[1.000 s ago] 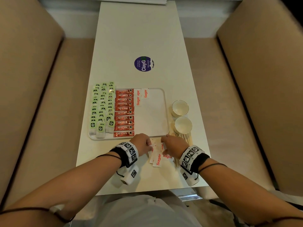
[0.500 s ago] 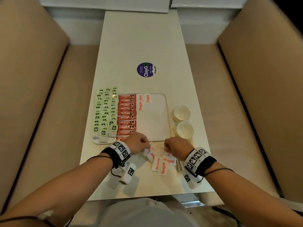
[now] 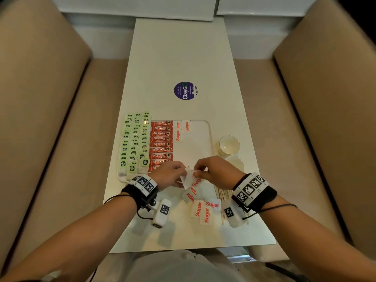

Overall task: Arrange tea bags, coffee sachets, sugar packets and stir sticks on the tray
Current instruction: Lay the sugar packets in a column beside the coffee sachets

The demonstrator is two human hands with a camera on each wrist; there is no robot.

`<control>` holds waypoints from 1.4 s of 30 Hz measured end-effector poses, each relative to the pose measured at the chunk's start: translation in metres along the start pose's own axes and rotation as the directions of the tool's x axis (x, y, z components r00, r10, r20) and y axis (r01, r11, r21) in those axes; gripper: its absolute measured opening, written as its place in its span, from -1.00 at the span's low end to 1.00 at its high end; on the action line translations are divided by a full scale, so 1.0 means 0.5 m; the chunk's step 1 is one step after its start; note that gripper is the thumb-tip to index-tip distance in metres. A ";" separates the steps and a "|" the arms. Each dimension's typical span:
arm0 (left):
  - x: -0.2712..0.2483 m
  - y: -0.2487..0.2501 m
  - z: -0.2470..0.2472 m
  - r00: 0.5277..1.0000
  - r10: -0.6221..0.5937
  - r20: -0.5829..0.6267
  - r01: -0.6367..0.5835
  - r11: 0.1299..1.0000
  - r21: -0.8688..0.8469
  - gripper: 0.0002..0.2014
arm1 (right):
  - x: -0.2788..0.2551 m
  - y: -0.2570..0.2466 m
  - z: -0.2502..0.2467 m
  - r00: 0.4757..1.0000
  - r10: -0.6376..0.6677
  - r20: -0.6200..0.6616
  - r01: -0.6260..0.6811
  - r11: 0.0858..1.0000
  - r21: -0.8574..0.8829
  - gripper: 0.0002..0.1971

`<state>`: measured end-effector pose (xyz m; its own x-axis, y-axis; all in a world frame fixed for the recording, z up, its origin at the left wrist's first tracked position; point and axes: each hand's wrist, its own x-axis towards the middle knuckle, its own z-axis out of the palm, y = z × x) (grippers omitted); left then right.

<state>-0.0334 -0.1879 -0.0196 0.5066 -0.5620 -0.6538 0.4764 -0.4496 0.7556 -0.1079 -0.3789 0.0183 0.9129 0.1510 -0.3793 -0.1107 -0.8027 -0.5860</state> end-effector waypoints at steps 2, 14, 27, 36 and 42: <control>-0.011 0.005 0.000 0.998 -0.017 0.068 0.025 0.994 -0.109 -0.85 | 0.012 -0.013 0.000 1.000 -0.009 -0.010 0.009 0.999 0.051 -0.82; -0.047 0.028 -0.033 0.982 0.006 0.190 0.061 0.937 -0.343 -0.52 | 0.066 -0.058 0.003 0.997 -0.029 -0.067 0.037 0.991 0.126 -0.86; -0.019 -0.006 -0.066 0.996 0.090 0.013 -0.089 0.992 -0.085 -0.84 | 0.112 -0.062 -0.013 0.993 -0.009 -0.115 0.019 0.996 0.092 -0.80; -0.004 -0.005 -0.091 0.993 0.090 -0.081 -0.102 0.983 -0.155 -0.89 | 0.129 -0.031 0.007 0.984 0.063 -0.167 -0.026 0.976 0.216 -0.88; 0.015 -0.007 -0.098 0.985 0.092 -0.147 -0.113 0.984 -0.139 -0.85 | 0.144 -0.022 0.034 0.953 0.192 -0.235 -0.102 0.932 0.347 -0.77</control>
<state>0.0042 -0.1566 -0.0292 0.6483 -0.4931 -0.5801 0.5113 -0.2824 0.8116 -0.0477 -0.3491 -0.0147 0.9411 -0.1455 -0.3053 -0.3324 -0.5639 -0.7560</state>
